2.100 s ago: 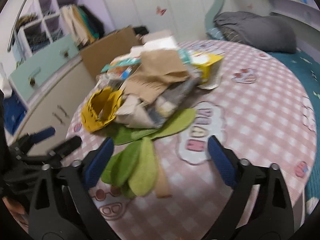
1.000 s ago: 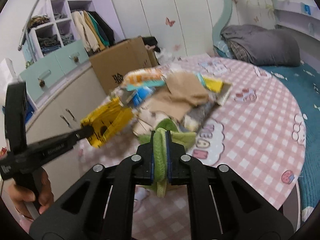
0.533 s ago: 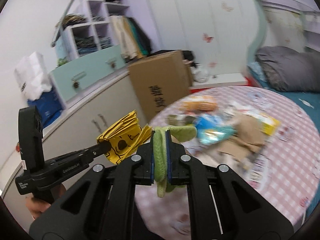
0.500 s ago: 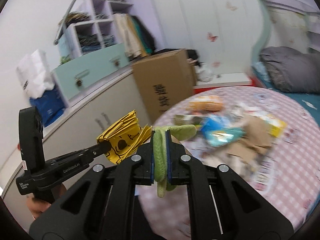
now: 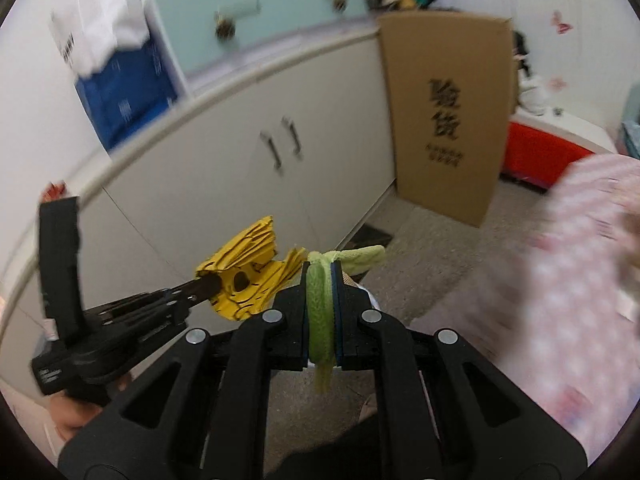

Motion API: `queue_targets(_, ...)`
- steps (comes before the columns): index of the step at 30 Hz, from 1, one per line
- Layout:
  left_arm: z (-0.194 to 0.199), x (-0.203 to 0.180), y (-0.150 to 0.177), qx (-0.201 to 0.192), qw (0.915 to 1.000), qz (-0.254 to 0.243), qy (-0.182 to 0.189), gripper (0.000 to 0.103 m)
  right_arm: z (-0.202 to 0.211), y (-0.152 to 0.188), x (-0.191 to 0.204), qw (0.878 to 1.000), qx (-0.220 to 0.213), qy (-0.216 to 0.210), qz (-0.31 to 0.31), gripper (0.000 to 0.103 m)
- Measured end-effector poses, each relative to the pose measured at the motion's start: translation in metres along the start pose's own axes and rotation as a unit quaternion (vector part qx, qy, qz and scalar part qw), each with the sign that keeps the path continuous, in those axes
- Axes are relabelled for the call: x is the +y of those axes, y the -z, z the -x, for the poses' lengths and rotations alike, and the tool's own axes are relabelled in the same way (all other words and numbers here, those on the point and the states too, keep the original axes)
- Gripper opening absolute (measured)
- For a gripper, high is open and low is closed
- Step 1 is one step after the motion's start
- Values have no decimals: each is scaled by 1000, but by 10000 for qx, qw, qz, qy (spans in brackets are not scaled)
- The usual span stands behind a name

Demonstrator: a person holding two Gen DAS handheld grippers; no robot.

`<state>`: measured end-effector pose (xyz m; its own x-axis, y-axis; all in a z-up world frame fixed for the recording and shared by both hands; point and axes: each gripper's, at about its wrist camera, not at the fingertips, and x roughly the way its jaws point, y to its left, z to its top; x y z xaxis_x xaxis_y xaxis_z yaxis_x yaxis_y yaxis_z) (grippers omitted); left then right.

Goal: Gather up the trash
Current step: 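Carry the leaves and yellow bag over the blue wastebasket with both tools, then open the right tool over the wastebasket while the left tool releases the yellow bag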

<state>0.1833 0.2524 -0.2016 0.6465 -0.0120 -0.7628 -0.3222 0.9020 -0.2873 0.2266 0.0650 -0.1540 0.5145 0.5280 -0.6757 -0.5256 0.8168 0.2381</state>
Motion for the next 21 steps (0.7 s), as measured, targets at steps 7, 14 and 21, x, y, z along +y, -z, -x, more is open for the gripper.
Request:
queue_targets(7, -63, 61, -11, 396, 9965, 492, -552, 3, -124, 3, 18, 9987, 472, 71, 191, 62)
queue_targets(14, -97, 71, -3, 692, 9943, 568, -576, 3, -158, 19, 11, 9976, 587, 122, -351, 68)
queue_targets(21, -121, 67, -5, 798, 9932, 476, -701, 3, -147, 27, -12, 9944, 222, 667, -786, 76)
